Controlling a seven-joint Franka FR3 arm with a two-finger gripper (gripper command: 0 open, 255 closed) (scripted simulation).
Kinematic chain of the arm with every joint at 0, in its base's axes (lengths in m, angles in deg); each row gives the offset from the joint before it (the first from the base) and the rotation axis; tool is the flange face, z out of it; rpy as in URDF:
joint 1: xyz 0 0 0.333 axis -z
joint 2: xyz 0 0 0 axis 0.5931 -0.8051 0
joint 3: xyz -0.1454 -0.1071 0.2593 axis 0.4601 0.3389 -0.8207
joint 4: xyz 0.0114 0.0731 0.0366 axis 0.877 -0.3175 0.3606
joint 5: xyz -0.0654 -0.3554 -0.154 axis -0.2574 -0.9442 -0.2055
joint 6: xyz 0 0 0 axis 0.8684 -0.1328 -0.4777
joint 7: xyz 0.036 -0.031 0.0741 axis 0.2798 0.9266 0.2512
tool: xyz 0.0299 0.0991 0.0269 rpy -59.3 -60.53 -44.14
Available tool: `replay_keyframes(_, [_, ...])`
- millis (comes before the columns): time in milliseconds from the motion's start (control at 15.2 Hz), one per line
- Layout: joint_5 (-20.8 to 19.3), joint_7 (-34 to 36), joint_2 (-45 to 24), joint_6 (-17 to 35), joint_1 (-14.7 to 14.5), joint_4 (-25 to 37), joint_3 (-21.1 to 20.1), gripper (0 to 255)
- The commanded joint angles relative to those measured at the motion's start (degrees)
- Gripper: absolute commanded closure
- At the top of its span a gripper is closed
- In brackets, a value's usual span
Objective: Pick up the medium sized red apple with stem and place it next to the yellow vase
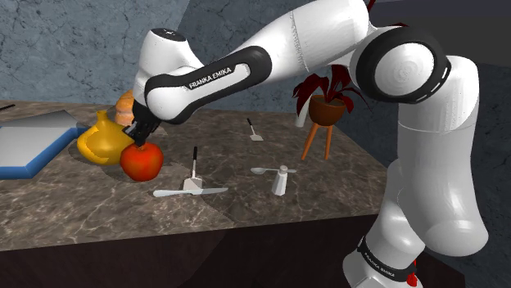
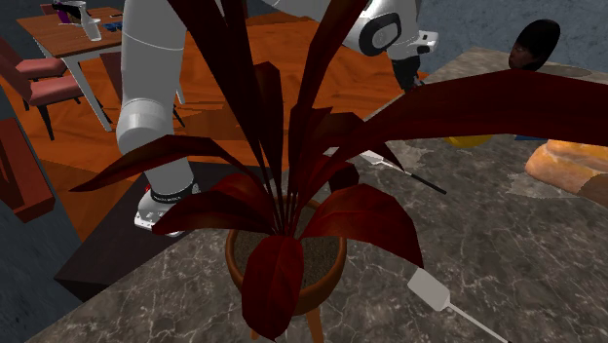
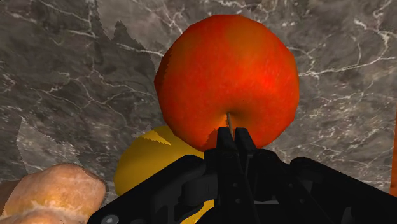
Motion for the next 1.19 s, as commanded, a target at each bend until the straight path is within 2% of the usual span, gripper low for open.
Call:
replay_keyframes(0, [0.0, 0.0, -0.3, 0.7, 0.0, -0.4, 0.0, 255])
replay_keyframes(462, [0.0, 0.0, -0.3, 0.7, 0.0, -0.4, 0.0, 255])
replay_keyframes(528, [0.0, 0.0, -0.3, 0.7, 0.0, -0.3, 0.0, 0])
replay_keyframes(858, [0.0, 0.0, -0.3, 0.7, 0.0, -0.3, 0.0, 0])
replay_keyframes(1122, [-0.1, 0.1, 5.7, -3.2, -0.3, -2.4, 0.0, 0])
